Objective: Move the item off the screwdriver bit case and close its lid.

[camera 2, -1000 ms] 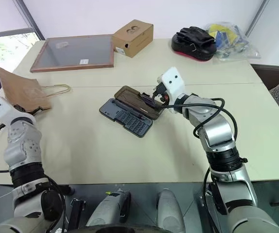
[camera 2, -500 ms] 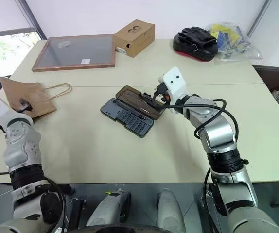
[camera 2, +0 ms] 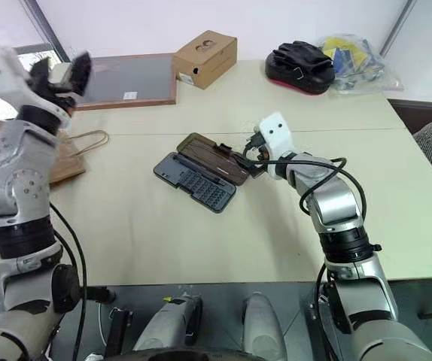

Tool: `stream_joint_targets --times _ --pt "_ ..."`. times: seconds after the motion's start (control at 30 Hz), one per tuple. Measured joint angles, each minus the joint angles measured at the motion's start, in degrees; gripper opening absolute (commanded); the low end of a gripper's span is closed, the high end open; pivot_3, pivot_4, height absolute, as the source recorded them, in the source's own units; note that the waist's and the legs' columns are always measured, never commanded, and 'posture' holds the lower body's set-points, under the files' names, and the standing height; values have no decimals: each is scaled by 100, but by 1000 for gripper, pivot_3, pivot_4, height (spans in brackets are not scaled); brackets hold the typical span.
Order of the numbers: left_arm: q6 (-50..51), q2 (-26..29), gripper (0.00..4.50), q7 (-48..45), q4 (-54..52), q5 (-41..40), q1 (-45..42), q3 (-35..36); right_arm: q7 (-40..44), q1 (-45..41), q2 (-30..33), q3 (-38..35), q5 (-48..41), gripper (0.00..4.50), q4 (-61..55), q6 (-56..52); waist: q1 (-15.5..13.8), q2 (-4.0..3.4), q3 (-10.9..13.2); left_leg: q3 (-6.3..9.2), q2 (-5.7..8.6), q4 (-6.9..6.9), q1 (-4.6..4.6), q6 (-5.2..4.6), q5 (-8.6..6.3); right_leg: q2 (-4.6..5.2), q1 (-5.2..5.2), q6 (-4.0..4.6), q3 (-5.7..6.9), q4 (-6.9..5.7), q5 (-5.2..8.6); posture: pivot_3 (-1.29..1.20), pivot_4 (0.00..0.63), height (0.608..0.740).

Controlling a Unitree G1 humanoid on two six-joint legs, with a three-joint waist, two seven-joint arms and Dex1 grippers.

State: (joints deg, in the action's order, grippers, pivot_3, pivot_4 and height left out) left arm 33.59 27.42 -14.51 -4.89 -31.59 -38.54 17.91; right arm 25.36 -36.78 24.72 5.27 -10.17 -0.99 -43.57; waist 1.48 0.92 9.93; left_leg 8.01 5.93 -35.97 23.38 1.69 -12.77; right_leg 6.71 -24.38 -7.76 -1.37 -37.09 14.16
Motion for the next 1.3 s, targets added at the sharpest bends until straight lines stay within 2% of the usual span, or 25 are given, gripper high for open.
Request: stream_joint_targets --times 0.17,0.3,0.47,0.73,0.83,0.93,1.17,1.3 --pt "621 632 4447 -1608 272 -255 266 -768 -154 -539 -234 136 233 4500 694 -133 101 -2 1 3 -2 7 0 1 1 -1 -3 1 -1 0 1 0 150 740" --pt "565 1013 4447 -2587 471 -86 602 -1316 -246 -922 -403 155 348 4500 1365 -169 112 -5 3 2 -9 14 0 2 2 -2 -9 4 -2 1 0 0 150 740" --pt "335 1190 4447 -3156 531 245 682 -1630 -222 -1064 -570 324 500 4500 1778 -176 94 -5 3 2 -20 15 1 2 1 0 -8 4 -2 4 -1 0 150 740" --pt "358 1225 4447 -3528 499 388 693 -1679 -34 -926 -566 705 726 4500 1796 -319 108 -7 4 2 -21 16 1 2 1 -1 -11 4 -2 3 -1 0 150 740" --pt "550 1565 4447 -4028 250 261 882 -1710 -15 -901 -557 731 767 4500 1791 -330 129 -9 5 -2 -23 24 0 2 1 -1 -15 4 -6 2 -1 0 150 740" --pt "654 1652 4500 -4277 128 157 953 -1708 3 -901 -552 727 781 3649 1793 -355 106 -9 5 0 -23 26 0 2 1 -1 -14 6 -5 3 -2 0 150 740" --pt "712 1678 4500 -4314 11 135 966 -1701 3 -919 -556 703 900 49 1961 -175 101 -8 5 0 -22 26 -1 2 1 -1 -13 6 -5 4 -2 0 150 740" --pt "700 1672 4500 -4269 -19 140 972 -1695 123 -968 -529 699 946 49 2102 -30 136 -1 0 -4 -33 30 -13 4 2 -11 -7 14 -6 3 -7 0 150 740"
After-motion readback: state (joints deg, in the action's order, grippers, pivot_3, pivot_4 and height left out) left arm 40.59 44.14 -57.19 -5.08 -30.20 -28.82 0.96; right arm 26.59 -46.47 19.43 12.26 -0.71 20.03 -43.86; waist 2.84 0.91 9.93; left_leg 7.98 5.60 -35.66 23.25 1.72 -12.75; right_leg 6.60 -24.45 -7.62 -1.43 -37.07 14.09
